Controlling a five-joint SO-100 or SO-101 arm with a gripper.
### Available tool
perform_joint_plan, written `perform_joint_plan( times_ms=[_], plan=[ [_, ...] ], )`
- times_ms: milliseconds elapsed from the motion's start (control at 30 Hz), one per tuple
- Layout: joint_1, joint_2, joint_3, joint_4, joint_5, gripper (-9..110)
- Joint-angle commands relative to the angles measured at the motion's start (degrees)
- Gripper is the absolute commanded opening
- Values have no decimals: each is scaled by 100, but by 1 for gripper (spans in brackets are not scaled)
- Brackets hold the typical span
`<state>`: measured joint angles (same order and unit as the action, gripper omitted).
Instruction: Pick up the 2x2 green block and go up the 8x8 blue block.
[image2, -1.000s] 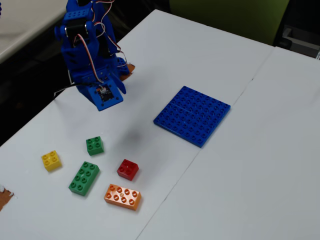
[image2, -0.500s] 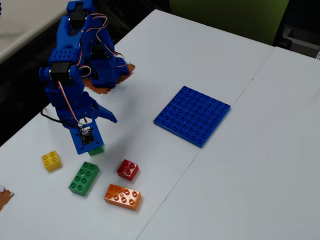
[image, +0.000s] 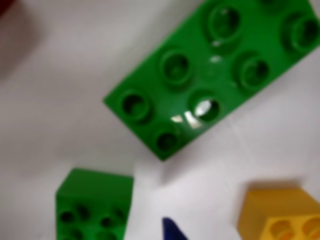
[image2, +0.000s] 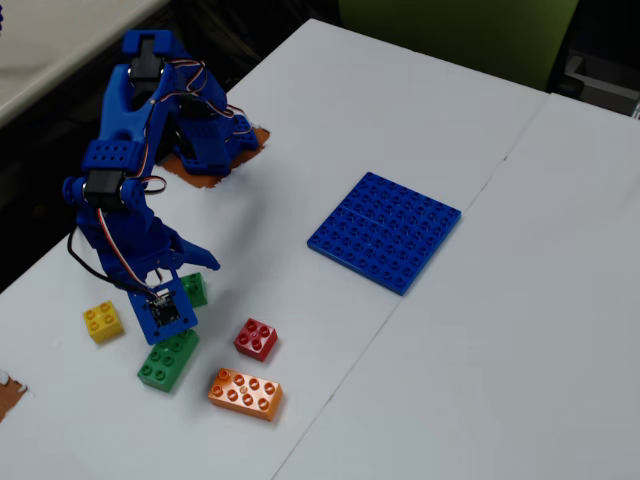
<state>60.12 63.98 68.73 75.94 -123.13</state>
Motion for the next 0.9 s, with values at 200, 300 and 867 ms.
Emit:
perform_joint_plan(
  times_ms=[200, 300, 867],
  plan=[
    [-176, -176, -141, 53, 272, 37],
    [-255, -185, -88, 44, 369, 35],
    [-536, -70, 290, -229, 624, 17]
  ],
)
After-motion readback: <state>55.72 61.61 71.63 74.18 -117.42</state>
